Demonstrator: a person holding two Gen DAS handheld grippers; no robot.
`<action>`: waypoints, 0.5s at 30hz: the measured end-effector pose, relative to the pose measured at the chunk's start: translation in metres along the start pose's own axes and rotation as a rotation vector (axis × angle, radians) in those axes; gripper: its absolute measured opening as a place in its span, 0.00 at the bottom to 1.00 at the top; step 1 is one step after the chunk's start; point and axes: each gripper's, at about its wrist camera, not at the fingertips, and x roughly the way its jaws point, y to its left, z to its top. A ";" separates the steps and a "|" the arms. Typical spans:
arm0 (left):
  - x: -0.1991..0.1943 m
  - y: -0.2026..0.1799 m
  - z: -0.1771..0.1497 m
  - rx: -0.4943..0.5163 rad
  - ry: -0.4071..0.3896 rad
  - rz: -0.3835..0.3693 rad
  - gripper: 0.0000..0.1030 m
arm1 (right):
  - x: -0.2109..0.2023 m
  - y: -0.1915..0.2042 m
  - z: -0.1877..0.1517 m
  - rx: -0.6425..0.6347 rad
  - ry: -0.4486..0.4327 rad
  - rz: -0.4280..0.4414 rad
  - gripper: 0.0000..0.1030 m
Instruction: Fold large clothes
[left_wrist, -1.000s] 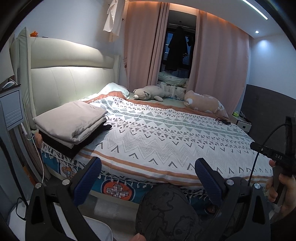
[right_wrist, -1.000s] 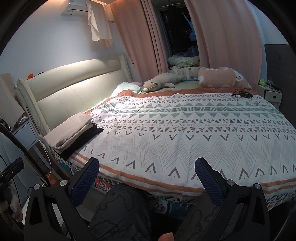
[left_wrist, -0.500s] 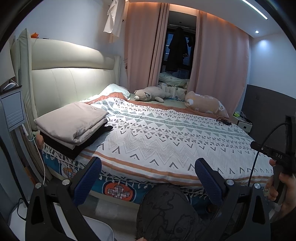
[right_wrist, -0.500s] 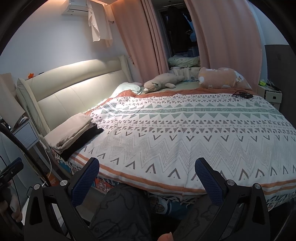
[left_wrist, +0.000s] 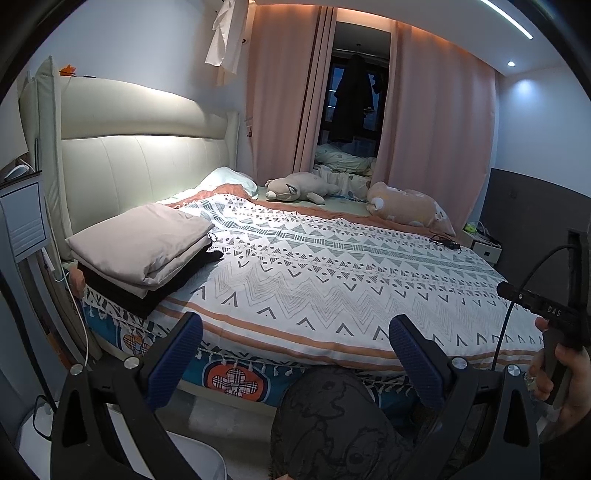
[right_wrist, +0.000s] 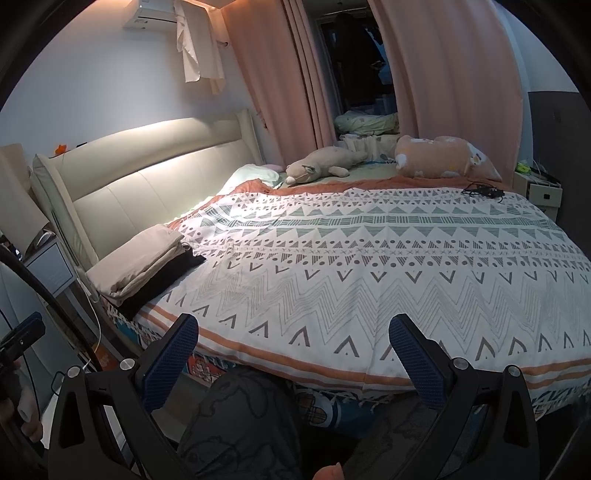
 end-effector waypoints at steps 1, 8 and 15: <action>0.000 0.000 0.000 0.001 0.000 0.000 1.00 | 0.000 0.000 0.000 0.000 0.001 0.000 1.00; -0.002 -0.004 -0.001 0.006 0.003 -0.004 1.00 | 0.003 0.001 0.000 0.003 0.008 0.002 1.00; -0.007 -0.010 -0.001 0.011 -0.006 -0.017 1.00 | -0.002 0.001 -0.001 0.011 -0.001 -0.002 1.00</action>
